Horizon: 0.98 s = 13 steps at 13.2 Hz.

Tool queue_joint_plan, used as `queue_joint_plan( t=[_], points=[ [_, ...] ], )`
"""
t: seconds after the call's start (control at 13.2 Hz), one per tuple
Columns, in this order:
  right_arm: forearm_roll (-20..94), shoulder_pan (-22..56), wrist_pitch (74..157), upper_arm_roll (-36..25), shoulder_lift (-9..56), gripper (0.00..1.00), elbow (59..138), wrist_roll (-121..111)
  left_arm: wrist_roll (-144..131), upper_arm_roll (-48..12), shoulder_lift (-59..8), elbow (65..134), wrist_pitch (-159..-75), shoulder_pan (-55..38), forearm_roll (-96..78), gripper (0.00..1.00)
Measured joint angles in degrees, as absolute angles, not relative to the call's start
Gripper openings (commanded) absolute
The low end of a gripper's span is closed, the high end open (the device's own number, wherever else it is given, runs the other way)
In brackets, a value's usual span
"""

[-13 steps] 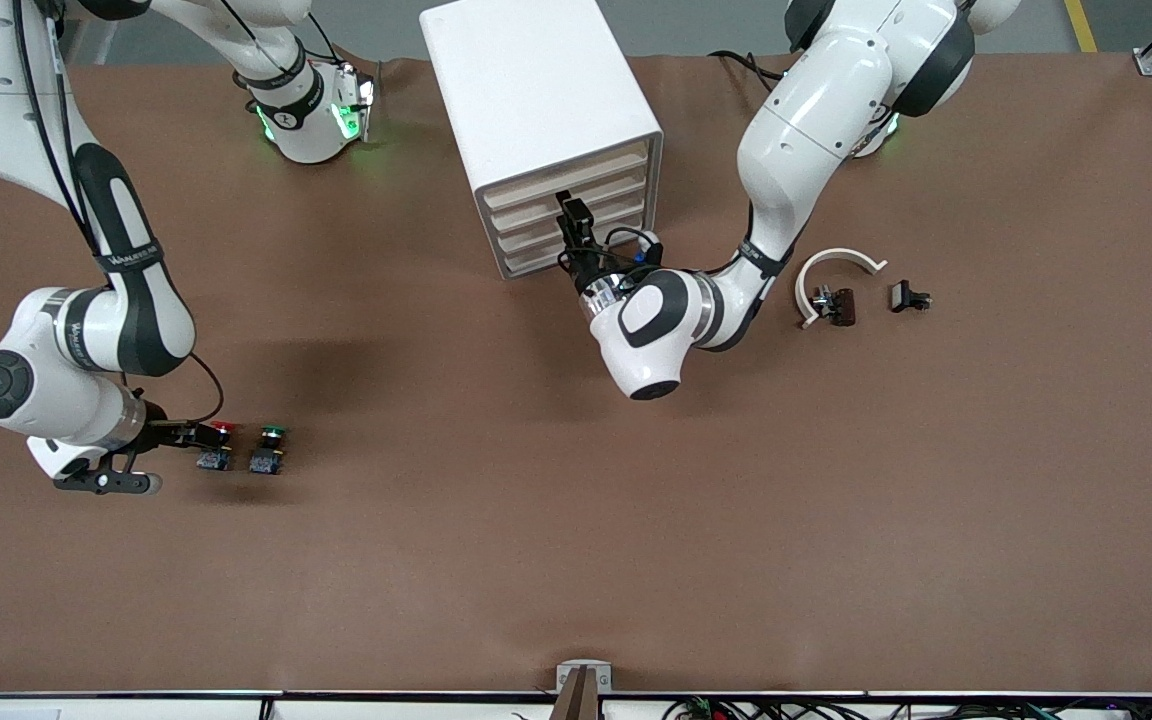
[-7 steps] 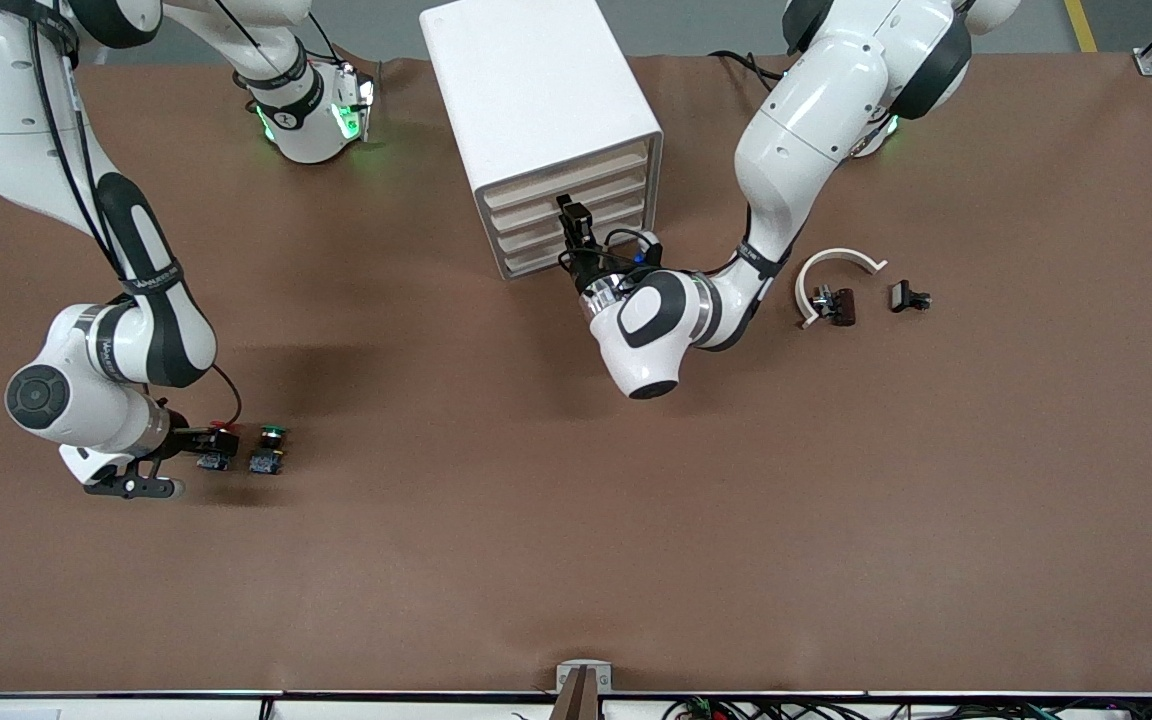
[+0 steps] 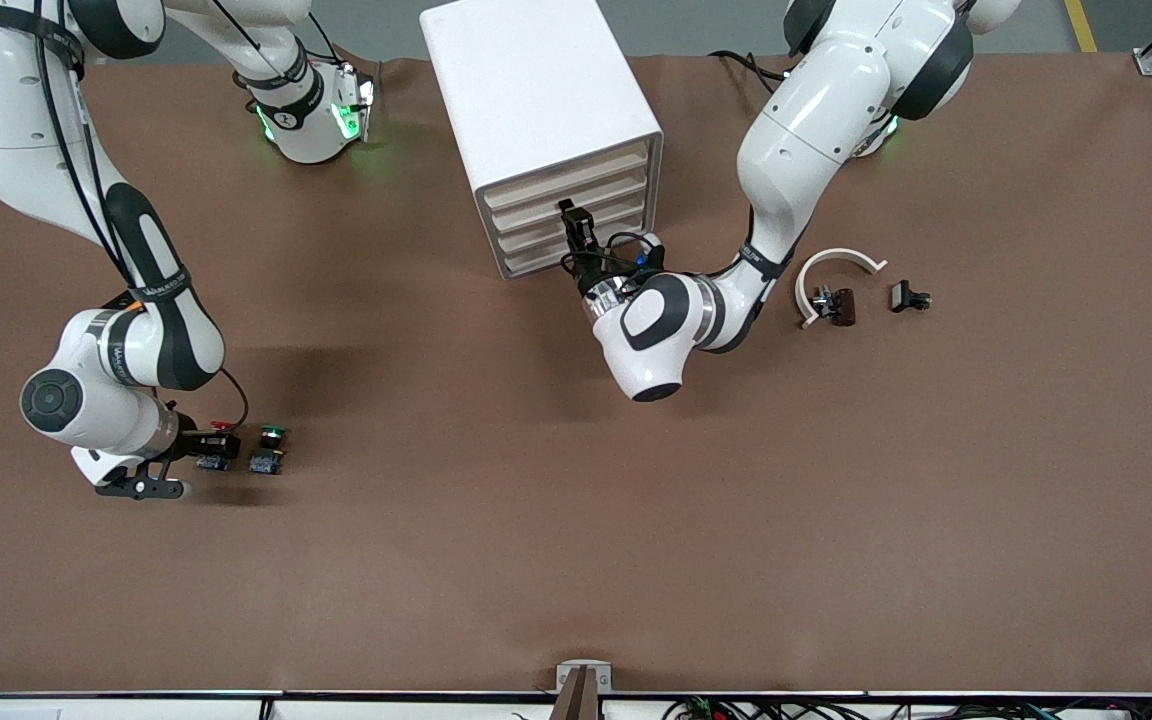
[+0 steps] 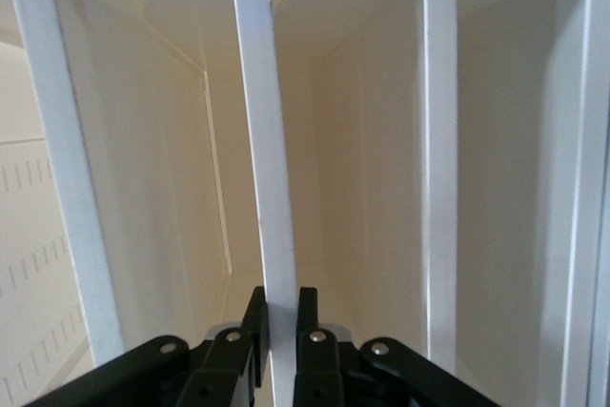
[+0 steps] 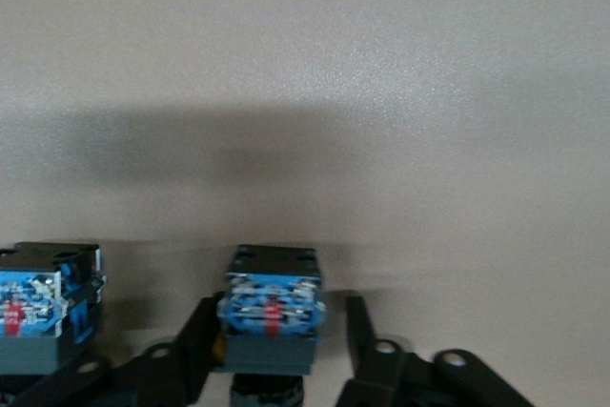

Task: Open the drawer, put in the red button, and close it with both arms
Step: 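Pull the drawer open with the left gripper while the right gripper lifts the button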

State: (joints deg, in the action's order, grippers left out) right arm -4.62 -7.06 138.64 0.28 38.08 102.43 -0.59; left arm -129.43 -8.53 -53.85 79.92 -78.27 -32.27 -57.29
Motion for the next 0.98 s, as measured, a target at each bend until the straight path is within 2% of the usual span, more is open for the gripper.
queue_joint_plan(
  t=[0.15,0.53,0.83,0.98],
  points=[
    [-4.6,-7.1,138.6,0.3,38.1,0.28,102.4,-0.6,-129.4,-8.2,-53.8,79.9,-78.3,-31.8,-57.3,0.0],
    [-4.6,-7.0,137.5,0.5,37.8,0.28,100.8,-0.7,-129.4,-6.0,-53.8,78.6,-78.1,-29.2,-58.0,0.01],
    [-4.6,-6.1,123.7,1.2,33.9,0.28,93.6,-0.8,-129.4,-5.4,-53.8,77.8,-78.5,-27.5,-58.0,0.03],
    [-4.6,-4.3,114.9,1.3,31.6,0.28,89.5,0.3,-129.4,-5.1,-53.8,77.6,-78.6,-27.5,-58.0,0.08]
  ],
)
